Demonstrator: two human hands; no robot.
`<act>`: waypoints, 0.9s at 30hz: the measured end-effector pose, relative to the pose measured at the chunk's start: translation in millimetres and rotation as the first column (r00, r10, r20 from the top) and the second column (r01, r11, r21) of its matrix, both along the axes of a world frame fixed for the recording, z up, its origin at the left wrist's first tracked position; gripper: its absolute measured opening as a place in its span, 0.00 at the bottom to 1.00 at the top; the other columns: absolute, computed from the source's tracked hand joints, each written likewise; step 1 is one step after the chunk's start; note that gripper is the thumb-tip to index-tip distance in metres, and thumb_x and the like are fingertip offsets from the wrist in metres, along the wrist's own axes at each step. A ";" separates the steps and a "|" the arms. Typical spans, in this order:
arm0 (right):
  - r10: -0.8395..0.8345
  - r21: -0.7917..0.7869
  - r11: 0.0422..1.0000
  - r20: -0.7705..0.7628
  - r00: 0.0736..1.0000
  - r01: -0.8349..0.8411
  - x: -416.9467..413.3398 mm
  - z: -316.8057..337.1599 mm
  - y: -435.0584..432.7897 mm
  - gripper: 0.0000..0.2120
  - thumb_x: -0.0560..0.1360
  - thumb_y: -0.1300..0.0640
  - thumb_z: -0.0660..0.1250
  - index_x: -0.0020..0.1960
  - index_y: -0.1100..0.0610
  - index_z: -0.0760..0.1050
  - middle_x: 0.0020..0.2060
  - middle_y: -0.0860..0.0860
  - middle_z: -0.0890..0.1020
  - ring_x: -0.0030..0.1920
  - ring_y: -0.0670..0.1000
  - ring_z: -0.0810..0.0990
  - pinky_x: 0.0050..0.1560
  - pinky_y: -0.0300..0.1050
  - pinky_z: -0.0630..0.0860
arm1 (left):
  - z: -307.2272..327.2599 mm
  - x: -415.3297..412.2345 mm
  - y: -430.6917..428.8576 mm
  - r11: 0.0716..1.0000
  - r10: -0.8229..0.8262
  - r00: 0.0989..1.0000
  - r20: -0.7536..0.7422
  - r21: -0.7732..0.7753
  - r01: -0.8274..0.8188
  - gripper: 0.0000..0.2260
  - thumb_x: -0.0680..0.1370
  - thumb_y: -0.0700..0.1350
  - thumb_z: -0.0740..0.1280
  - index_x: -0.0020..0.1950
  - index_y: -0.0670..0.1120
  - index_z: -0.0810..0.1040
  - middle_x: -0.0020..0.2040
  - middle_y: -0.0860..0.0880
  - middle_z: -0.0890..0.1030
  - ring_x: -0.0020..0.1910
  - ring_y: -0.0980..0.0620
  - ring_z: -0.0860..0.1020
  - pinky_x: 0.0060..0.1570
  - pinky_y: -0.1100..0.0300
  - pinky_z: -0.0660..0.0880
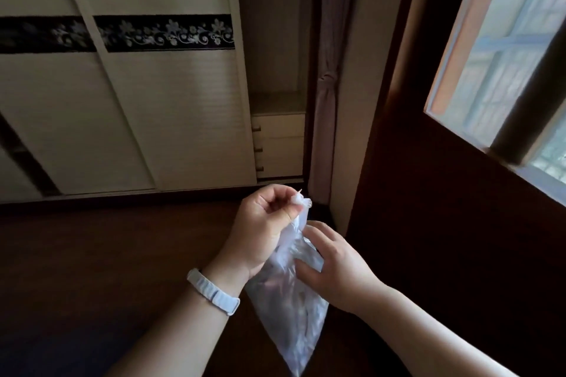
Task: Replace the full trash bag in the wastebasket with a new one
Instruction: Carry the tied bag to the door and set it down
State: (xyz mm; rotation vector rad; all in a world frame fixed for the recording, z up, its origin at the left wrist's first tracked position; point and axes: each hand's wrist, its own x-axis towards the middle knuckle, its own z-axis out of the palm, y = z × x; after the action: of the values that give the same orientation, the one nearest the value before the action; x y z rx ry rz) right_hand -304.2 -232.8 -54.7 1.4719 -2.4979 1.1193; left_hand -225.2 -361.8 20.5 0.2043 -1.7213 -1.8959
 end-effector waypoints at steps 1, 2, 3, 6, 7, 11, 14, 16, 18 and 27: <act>0.013 -0.010 1.000 0.015 1.000 -0.013 -7.5 -2.1 -12.0 0.24 0.71 0.41 0.64 0.64 0.47 0.70 0.64 0.41 0.72 0.63 0.44 0.73 0.55 0.46 0.76 | -0.7 -5.9 -10.8 1.000 0.006 1.000 0.003 0.001 -0.006 0.05 0.75 0.31 0.67 0.44 0.40 0.78 0.35 0.53 0.83 0.38 0.60 0.81 0.41 0.68 0.75; 0.024 -0.017 1.000 0.028 0.999 -0.024 -15.6 -4.1 -23.8 0.24 0.71 0.41 0.64 0.64 0.47 0.71 0.64 0.41 0.72 0.63 0.44 0.73 0.55 0.46 0.76 | -2.0 -12.2 -21.5 1.000 0.014 1.000 0.009 -0.002 -0.014 0.06 0.75 0.30 0.67 0.43 0.40 0.78 0.35 0.53 0.83 0.38 0.60 0.81 0.41 0.69 0.74; 0.036 -0.020 0.999 0.038 0.999 -0.035 -24.3 -6.5 -36.0 0.24 0.70 0.41 0.64 0.64 0.48 0.71 0.64 0.41 0.72 0.62 0.45 0.74 0.54 0.46 0.76 | -3.3 -19.3 -32.1 1.000 0.024 1.000 0.017 -0.006 -0.024 0.06 0.75 0.30 0.67 0.43 0.40 0.78 0.35 0.54 0.83 0.37 0.61 0.81 0.40 0.69 0.74; 0.086 -0.038 0.996 0.052 0.995 -0.084 -54.9 -14.7 -76.3 0.22 0.70 0.43 0.65 0.62 0.51 0.73 0.62 0.43 0.73 0.60 0.46 0.75 0.52 0.49 0.77 | -6.4 -44.4 -66.0 0.998 0.060 0.997 0.044 0.003 -0.060 0.05 0.75 0.31 0.67 0.43 0.40 0.78 0.34 0.54 0.83 0.35 0.61 0.80 0.39 0.69 0.74; 0.098 -0.041 0.995 0.052 0.994 -0.096 -66.1 -17.6 -91.5 0.22 0.70 0.43 0.65 0.62 0.51 0.73 0.62 0.44 0.73 0.60 0.47 0.75 0.51 0.49 0.77 | -8.2 -54.2 -78.6 0.997 0.079 0.995 0.053 0.001 -0.079 0.05 0.75 0.31 0.67 0.43 0.39 0.78 0.33 0.54 0.83 0.34 0.61 0.80 0.38 0.69 0.74; 0.169 -0.045 0.985 0.046 0.984 -0.167 -119.0 -27.2 -158.1 0.22 0.70 0.43 0.65 0.62 0.49 0.73 0.62 0.43 0.73 0.60 0.47 0.75 0.50 0.48 0.78 | -13.4 -98.0 -134.9 0.985 0.170 0.981 0.094 -0.035 -0.168 0.05 0.75 0.31 0.67 0.43 0.39 0.77 0.31 0.54 0.82 0.31 0.61 0.79 0.36 0.71 0.73; 0.237 -0.037 0.971 0.034 0.971 -0.236 -162.8 -27.5 -209.3 0.23 0.71 0.42 0.65 0.63 0.49 0.72 0.62 0.44 0.73 0.60 0.47 0.75 0.52 0.46 0.77 | -12.8 -133.0 -180.6 0.969 0.245 0.959 0.143 -0.061 -0.239 0.04 0.76 0.32 0.67 0.44 0.39 0.77 0.30 0.54 0.81 0.30 0.62 0.78 0.34 0.71 0.72; 0.280 -0.029 0.960 0.045 0.959 -0.279 -188.9 -23.9 -243.0 0.24 0.71 0.41 0.64 0.64 0.49 0.72 0.63 0.44 0.72 0.60 0.47 0.75 0.53 0.46 0.77 | -7.9 -152.6 -210.2 0.957 0.289 0.942 0.170 -0.078 -0.279 0.05 0.76 0.32 0.67 0.44 0.41 0.78 0.31 0.55 0.81 0.31 0.62 0.78 0.35 0.70 0.72; 0.333 -0.031 0.943 0.040 0.942 -0.332 -210.9 -18.2 -278.9 0.24 0.71 0.41 0.63 0.65 0.49 0.71 0.62 0.44 0.73 0.60 0.47 0.75 0.53 0.46 0.77 | -3.0 -168.3 -241.1 0.939 0.343 0.923 0.176 -0.091 -0.332 0.07 0.76 0.33 0.68 0.42 0.44 0.79 0.33 0.54 0.82 0.33 0.61 0.77 0.38 0.68 0.72; 0.509 -0.035 0.860 0.022 0.860 -0.508 -233.5 -7.8 -430.4 0.25 0.72 0.40 0.62 0.65 0.49 0.71 0.64 0.44 0.72 0.62 0.46 0.73 0.55 0.45 0.76 | 3.7 -172.5 -363.8 0.845 0.534 0.833 0.147 -0.057 -0.532 0.10 0.73 0.35 0.71 0.40 0.50 0.83 0.40 0.50 0.82 0.42 0.54 0.78 0.46 0.59 0.74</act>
State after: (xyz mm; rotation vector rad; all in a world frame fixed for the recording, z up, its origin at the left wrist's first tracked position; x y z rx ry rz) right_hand -537.7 -663.1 -62.5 2.2025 -2.1433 1.2300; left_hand -397.6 -725.6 24.2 0.7676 -1.5592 -1.4771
